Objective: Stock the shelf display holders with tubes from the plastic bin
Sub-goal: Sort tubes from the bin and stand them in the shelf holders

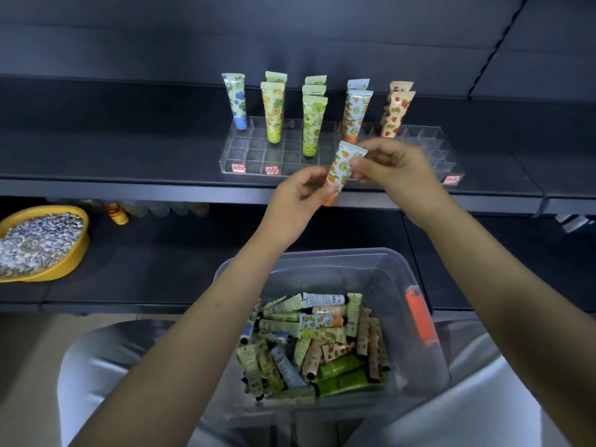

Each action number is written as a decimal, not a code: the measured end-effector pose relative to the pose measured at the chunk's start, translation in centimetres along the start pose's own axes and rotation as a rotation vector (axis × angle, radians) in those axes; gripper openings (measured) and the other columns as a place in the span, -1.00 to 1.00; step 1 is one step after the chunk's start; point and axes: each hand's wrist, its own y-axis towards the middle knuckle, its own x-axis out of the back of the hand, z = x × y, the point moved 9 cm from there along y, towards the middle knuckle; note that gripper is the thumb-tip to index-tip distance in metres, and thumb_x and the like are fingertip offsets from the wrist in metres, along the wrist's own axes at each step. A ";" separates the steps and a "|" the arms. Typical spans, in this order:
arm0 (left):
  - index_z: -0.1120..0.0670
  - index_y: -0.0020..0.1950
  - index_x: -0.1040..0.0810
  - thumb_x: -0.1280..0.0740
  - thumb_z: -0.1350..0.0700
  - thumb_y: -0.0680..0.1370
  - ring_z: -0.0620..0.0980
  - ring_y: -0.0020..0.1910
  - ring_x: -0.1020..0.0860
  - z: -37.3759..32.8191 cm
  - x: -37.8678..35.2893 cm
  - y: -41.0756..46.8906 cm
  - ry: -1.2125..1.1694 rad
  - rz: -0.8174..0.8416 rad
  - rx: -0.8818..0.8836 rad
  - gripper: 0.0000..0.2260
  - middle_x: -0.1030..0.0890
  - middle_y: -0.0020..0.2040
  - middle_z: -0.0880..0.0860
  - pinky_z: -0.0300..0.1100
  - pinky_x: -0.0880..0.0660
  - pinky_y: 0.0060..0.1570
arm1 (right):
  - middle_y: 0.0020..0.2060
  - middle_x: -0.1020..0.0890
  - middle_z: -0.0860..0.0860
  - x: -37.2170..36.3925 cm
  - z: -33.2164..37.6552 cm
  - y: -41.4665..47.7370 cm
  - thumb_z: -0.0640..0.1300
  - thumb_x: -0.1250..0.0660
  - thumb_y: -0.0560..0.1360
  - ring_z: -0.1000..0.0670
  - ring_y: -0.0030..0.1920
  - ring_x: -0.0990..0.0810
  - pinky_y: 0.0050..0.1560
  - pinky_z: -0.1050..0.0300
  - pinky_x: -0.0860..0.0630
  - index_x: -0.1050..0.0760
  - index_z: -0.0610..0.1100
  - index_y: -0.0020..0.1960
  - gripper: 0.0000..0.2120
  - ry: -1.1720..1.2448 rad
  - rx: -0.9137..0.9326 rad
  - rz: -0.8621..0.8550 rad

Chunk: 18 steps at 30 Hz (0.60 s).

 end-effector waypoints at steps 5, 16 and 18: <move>0.02 0.46 -0.31 -0.22 0.01 0.61 0.06 0.50 -0.13 -1.2 0.2 1.0 0.843 -0.083 -0.327 -0.58 -0.27 0.49 0.04 -0.04 -0.06 0.46 | -0.22 -0.64 0.02 4.4 0.6 0.2 -0.30 -0.36 0.49 0.14 -0.27 -0.59 -0.13 0.25 -0.57 -0.58 -0.11 -0.04 -0.88 0.003 0.034 -0.195; -0.04 0.56 0.04 -0.02 -0.18 0.62 0.11 0.55 0.09 2.1 -0.8 2.1 1.294 0.063 -0.188 -0.45 -0.02 0.57 0.00 0.06 0.14 0.49 | -0.17 -0.66 0.00 7.0 0.4 3.4 -0.21 -0.39 0.47 0.04 -0.10 -0.63 0.02 0.10 -0.59 -0.57 0.04 -0.11 -0.86 -0.119 0.063 -0.347; -0.03 0.56 0.02 -0.03 -0.17 0.62 0.12 0.54 0.05 2.1 -0.7 2.1 1.320 0.057 -0.208 -0.46 -0.05 0.57 0.01 0.06 0.11 0.49 | -0.18 -0.65 0.04 6.3 0.3 4.2 -0.23 -0.38 0.48 0.08 -0.12 -0.62 -0.05 0.17 -0.58 -0.56 0.03 -0.11 -0.85 -0.136 0.064 -0.338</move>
